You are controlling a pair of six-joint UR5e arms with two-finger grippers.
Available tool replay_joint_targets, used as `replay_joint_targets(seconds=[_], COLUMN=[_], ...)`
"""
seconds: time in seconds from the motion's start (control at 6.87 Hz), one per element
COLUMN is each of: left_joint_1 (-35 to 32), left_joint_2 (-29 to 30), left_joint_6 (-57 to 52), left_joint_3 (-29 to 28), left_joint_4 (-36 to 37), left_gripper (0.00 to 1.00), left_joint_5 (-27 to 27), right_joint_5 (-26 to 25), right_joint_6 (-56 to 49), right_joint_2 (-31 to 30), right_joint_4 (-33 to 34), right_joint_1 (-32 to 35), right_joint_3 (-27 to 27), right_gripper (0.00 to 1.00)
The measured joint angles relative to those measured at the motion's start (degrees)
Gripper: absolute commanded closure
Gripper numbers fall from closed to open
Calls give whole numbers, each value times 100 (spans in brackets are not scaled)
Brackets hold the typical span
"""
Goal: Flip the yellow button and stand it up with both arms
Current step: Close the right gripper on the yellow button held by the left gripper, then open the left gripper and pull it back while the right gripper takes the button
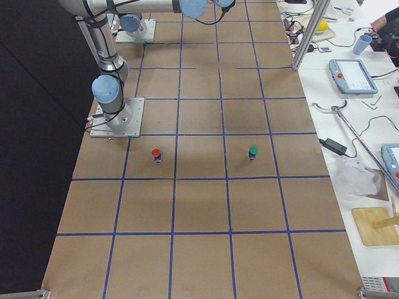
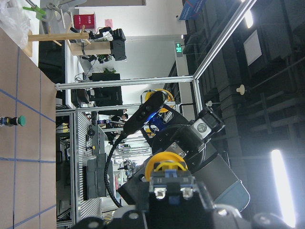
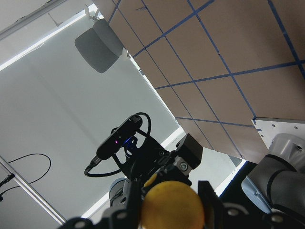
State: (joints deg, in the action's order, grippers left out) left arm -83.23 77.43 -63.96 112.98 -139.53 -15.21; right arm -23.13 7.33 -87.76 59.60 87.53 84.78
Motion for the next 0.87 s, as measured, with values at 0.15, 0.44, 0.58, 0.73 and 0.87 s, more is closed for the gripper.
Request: replay_joint_targets(seconds=[0.15, 0.44, 0.58, 0.73, 0.87], left_joint_1=[0, 3, 16, 48, 113], left_joint_2=[-5, 13, 12, 9, 4], left_joint_6=[0, 45, 92, 129, 204], left_joint_3=[-8, -25, -36, -43, -54], left_joint_4=[-3, 0, 8, 12, 24], left_gripper=[1, 0, 0, 0, 0], left_joint_5=[22, 145, 269, 332, 408], right_joint_5=[-35, -72, -85, -149, -454], right_joint_6=[-22, -12, -3, -17, -52], right_joint_2=[-26, -77, -88, -89, -85], right_joint_4=[-9, -7, -3, 12, 137], right_joint_1=[0, 0, -12, -41, -85], right_joint_3=[1, -6, -10, -20, -58], right_gripper=[76, 75, 75, 74, 74])
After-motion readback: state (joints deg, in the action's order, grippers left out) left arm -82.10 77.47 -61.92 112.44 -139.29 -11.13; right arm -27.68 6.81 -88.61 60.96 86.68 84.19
